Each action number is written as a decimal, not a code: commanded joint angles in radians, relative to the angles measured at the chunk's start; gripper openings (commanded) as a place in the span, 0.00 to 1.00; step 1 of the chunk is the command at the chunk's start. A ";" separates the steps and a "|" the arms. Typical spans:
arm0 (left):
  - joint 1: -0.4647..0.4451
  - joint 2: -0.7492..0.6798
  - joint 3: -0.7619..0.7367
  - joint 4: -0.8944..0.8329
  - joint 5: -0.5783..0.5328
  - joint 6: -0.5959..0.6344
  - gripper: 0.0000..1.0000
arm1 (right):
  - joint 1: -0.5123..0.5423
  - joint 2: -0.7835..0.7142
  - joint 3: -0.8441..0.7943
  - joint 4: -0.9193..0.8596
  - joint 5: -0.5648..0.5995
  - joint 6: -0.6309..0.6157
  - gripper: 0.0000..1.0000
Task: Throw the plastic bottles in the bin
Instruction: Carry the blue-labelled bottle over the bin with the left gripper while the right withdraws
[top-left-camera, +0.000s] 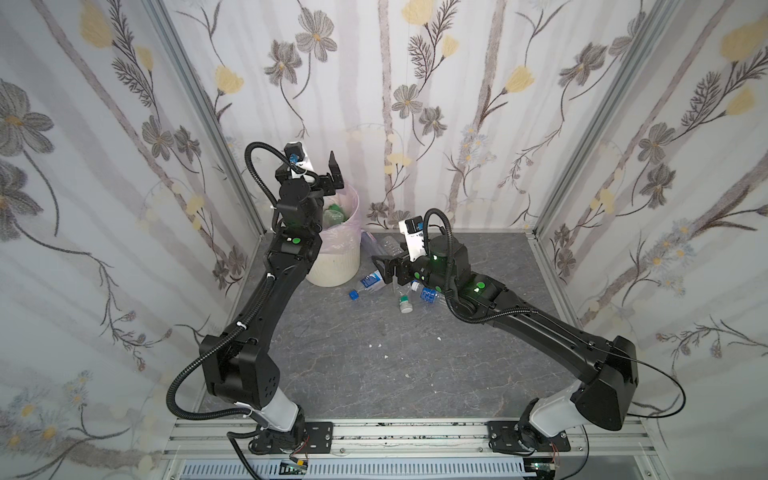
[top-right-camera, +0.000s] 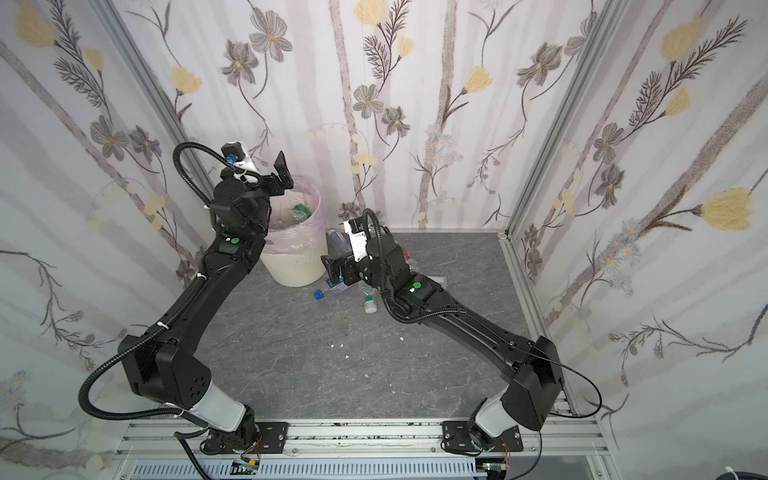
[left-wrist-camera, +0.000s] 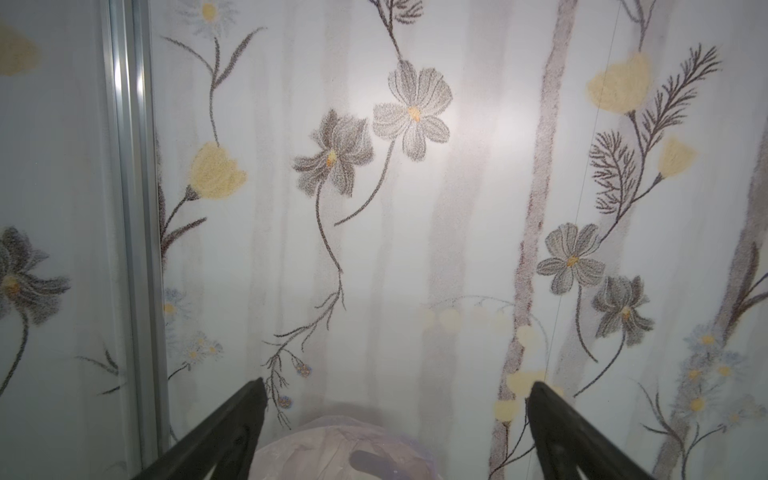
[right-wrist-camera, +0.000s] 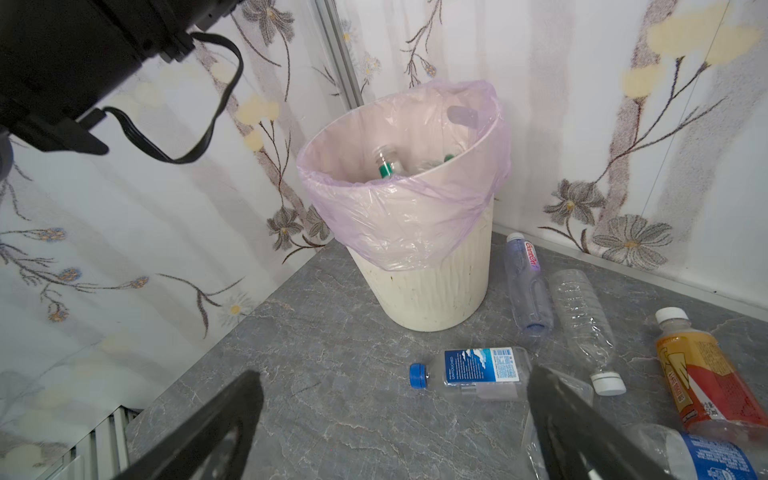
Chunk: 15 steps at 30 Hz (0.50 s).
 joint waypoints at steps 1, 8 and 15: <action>0.002 -0.032 0.003 -0.023 0.043 -0.061 1.00 | 0.001 -0.022 -0.033 0.041 0.003 0.016 1.00; -0.029 -0.111 -0.029 -0.059 0.065 -0.072 1.00 | -0.001 -0.035 -0.070 0.053 0.002 0.037 1.00; -0.095 -0.182 -0.081 -0.096 0.081 -0.124 1.00 | -0.002 -0.057 -0.103 0.050 0.022 0.048 1.00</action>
